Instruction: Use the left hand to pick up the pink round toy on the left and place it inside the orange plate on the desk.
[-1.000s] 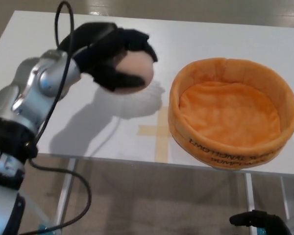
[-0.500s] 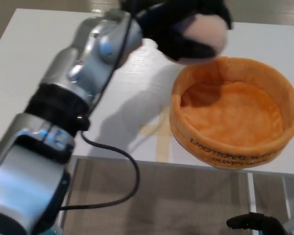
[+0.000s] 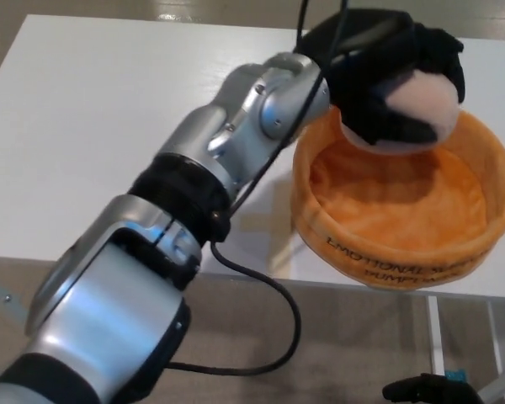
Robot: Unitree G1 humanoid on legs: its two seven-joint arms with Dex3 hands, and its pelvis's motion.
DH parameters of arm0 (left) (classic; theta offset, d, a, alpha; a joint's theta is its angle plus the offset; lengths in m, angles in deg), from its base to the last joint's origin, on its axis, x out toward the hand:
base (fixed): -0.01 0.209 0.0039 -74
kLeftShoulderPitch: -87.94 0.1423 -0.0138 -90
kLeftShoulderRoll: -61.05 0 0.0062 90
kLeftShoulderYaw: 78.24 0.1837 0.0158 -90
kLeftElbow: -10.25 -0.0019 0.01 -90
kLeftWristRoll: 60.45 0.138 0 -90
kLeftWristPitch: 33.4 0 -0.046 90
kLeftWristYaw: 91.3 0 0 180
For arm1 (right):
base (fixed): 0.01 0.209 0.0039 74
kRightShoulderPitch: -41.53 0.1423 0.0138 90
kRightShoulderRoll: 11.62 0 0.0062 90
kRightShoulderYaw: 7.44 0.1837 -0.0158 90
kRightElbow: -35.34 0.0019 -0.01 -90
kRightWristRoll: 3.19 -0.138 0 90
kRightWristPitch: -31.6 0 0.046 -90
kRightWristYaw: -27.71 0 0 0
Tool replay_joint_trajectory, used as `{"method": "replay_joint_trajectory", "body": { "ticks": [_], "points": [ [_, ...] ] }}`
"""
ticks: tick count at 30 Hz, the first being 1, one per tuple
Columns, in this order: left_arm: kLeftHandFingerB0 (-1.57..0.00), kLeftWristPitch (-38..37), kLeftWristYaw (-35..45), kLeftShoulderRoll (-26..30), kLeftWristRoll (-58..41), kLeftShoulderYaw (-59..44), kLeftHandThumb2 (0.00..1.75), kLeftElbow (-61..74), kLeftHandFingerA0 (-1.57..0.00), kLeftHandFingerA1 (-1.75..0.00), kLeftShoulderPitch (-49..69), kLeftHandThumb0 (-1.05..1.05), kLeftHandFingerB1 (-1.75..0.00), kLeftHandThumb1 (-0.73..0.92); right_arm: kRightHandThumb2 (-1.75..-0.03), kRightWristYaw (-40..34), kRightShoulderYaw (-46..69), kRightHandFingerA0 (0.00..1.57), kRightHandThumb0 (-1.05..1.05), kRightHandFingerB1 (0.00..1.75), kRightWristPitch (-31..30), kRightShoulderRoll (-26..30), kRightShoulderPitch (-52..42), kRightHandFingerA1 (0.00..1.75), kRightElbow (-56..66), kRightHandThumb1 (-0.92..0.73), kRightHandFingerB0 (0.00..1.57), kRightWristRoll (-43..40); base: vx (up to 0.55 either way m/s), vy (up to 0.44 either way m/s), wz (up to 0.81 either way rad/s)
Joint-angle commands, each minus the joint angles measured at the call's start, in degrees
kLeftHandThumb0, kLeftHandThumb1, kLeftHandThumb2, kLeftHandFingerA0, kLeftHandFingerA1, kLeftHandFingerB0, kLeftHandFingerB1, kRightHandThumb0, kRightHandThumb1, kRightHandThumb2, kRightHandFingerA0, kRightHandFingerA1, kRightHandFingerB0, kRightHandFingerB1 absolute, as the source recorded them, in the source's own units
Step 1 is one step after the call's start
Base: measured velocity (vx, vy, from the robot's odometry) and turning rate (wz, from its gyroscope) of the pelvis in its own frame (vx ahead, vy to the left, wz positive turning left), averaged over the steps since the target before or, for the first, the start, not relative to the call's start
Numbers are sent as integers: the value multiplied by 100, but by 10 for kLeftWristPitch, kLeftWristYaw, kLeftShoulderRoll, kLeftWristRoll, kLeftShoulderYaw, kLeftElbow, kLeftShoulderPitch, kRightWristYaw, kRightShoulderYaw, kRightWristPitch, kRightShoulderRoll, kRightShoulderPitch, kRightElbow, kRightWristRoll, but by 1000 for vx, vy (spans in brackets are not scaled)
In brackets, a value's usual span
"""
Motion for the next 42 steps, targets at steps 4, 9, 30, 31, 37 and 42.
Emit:
{"method": "replay_joint_trajectory", "body": {
  "ticks": [4,9,30,31,37,42],
  "points": [
    [0,84,99,-6,25,41,84,-44,0,0,-21,-79,-3,44,-86,0,-2,77,-20,79,3,-5,-9,91,-1,-47,65,-1,0,0,0],
    [0,96,110,0,24,49,63,-51,0,0,-27,-91,-15,47,-61,3,-1,75,-13,81,4,-3,-9,98,-1,-61,68,-3,0,0,0],
    [0,60,110,69,13,30,64,66,0,-1,-26,-90,-11,45,-61,1,-2,77,-14,80,4,-7,-10,99,-2,-61,68,0,0,0,0],
    [0,60,110,69,13,30,64,66,0,-1,-26,-90,-11,45,-61,1,-2,77,-14,80,4,-7,-10,99,-2,-61,68,0,0,0,0],
    [-21,-60,67,149,-36,-40,54,222,-54,-37,39,-32,-31,49,-85,0,-4,81,-21,79,0,-5,-8,94,-2,-47,66,0,0,0,0],
    [-17,-62,119,196,-136,-117,86,421,-73,-74,165,-16,-50,36,-85,4,-4,77,-20,80,3,0,-12,91,-1,-47,66,0,0,0,0]
  ]
}}
